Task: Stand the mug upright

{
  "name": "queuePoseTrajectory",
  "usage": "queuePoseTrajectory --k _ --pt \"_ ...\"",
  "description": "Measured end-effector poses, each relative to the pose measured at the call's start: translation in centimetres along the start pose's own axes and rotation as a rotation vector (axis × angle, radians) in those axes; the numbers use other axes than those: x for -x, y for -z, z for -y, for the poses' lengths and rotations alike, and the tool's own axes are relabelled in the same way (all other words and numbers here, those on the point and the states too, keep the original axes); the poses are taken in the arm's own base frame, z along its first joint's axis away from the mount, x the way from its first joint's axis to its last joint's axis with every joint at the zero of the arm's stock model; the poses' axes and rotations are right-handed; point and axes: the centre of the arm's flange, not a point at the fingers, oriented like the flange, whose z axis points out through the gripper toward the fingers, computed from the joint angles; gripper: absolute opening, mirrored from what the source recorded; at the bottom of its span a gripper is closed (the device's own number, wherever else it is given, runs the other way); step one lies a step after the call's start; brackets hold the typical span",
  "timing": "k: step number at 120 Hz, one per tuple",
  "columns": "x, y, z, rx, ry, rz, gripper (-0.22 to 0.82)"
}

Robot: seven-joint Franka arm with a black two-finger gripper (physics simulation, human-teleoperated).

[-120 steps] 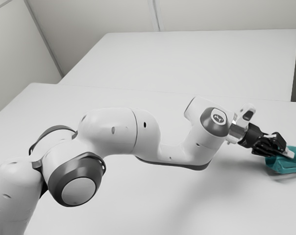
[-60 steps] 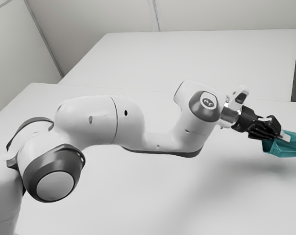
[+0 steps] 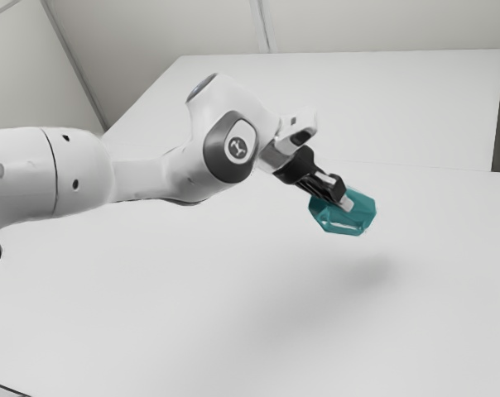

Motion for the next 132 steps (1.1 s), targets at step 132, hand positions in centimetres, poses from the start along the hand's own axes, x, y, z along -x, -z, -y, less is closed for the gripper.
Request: queuePoseTrajectory --k 132 --pt "11.2 8.7 15.4 -0.545 0.35 0.579 -0.18"
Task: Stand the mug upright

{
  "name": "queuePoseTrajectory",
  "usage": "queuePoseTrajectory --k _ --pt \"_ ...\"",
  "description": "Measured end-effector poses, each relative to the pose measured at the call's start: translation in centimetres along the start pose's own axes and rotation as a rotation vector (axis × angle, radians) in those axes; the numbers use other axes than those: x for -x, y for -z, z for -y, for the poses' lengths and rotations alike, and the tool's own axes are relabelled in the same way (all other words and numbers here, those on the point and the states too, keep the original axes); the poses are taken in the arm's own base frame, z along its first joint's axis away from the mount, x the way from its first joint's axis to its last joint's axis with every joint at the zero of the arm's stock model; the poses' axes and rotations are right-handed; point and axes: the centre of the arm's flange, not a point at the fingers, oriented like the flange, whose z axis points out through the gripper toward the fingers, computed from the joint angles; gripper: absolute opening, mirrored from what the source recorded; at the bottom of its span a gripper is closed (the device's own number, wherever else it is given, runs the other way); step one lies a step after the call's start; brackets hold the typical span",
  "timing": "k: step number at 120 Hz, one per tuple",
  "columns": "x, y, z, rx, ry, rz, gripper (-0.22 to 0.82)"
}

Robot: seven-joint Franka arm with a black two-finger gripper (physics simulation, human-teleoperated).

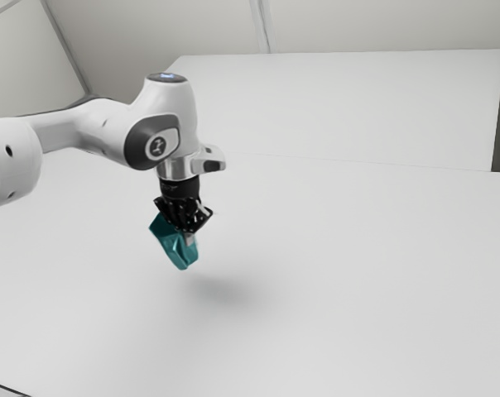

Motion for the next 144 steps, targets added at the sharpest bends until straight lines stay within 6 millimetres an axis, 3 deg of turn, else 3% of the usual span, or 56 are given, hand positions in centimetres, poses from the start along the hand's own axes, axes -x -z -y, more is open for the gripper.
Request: queuePoseTrajectory --k 24,51,144 --pt "-1.9 -2.2 2.8 0.001 0.049 -0.039 -0.18" --pt "-3.8 -3.9 -0.6 -0.015 -0.013 -0.085 -0.18" --pt "-3.5 -6.2 0.1 -0.002 0.007 -0.048 -0.18"
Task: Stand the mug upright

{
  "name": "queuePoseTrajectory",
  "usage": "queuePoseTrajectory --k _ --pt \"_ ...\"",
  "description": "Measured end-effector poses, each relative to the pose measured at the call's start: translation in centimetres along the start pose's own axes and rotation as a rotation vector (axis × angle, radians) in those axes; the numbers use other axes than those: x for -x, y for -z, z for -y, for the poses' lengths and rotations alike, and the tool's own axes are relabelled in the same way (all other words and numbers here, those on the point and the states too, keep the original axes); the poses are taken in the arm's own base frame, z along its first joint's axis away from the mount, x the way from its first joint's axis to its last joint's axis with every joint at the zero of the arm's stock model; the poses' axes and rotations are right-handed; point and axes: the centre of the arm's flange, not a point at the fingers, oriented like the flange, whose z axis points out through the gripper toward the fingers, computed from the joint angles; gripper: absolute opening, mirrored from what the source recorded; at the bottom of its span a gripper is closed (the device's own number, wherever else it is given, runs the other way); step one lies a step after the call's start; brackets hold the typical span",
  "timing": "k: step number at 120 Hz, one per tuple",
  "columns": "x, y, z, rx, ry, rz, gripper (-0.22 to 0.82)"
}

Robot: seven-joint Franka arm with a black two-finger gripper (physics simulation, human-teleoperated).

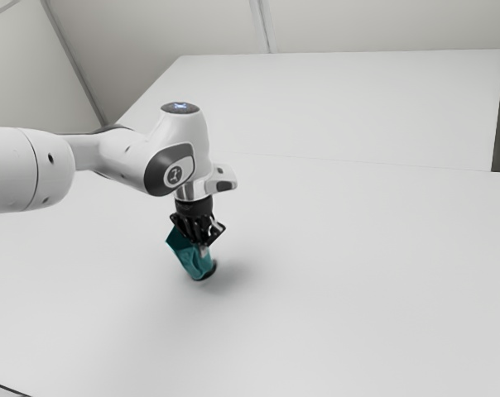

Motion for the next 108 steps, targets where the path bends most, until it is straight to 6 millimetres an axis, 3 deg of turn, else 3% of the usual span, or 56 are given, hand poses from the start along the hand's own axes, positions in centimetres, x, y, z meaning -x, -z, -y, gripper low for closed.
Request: queuePoseTrajectory --k 30,59,108 --pt "0.08 -0.4 0.24 0.002 0.006 0.011 -0.17" --pt "0.1 -0.39 0.22 0.008 0.003 0.012 0.0" --pt "0.09 -0.21 0.19 0.01 -0.006 0.009 0.2"
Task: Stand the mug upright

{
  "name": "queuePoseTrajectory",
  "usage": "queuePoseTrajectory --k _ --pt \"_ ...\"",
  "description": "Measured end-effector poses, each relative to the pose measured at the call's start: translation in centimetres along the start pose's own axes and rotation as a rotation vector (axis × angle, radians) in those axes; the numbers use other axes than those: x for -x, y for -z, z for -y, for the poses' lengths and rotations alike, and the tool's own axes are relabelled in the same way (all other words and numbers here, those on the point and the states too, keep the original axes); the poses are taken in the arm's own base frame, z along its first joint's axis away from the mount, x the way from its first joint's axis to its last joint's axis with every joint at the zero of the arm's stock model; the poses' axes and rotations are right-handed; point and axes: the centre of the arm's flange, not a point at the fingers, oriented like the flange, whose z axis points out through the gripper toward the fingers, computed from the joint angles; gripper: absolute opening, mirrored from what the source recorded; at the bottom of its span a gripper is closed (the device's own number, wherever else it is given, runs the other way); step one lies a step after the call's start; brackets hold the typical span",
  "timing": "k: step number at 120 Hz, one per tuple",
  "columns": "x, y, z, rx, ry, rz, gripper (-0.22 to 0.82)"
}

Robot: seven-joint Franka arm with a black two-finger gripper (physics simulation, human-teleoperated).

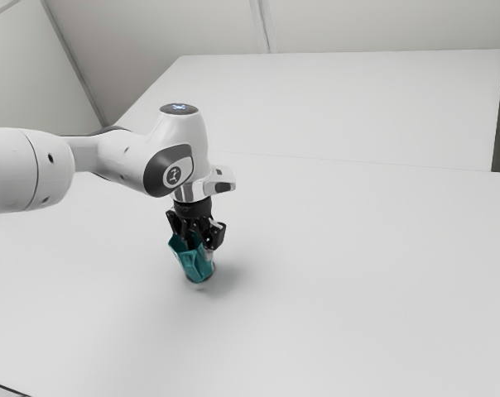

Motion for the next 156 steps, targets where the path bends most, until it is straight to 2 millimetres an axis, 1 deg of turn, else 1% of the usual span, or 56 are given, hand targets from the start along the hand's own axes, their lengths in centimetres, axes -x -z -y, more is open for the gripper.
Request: queuePoseTrajectory --k 48,64,79,96,104,113,120,130,137,144,156 --pt "0.0 0.8 0.0 0.001 -0.005 -0.02 0.34" --pt "0.3 2.1 0.1 0.003 -0.005 -0.039 0.37" --pt "0.6 3.7 0.2 0.006 -0.005 -0.063 0.39" --pt "0.0 7.0 0.4 0.008 0.0 -0.093 0.4" --pt "-0.3 8.7 0.5 0.008 0.004 -0.103 0.43" --pt "-0.8 11.3 0.9 0.006 0.011 -0.118 0.48" --pt "-1.2 13.1 1.6 0.009 0.027 -0.122 0.51" --pt "-2.2 15.7 3.8 0.017 0.069 -0.123 0.54" --pt "-2.7 17.2 5.1 0.026 0.092 -0.118 0.56" --pt "-2.9 18.2 5.3 0.035 0.096 -0.105 0.57" --pt "-2.6 19.9 5.7 0.054 0.103 -0.095 0.58"
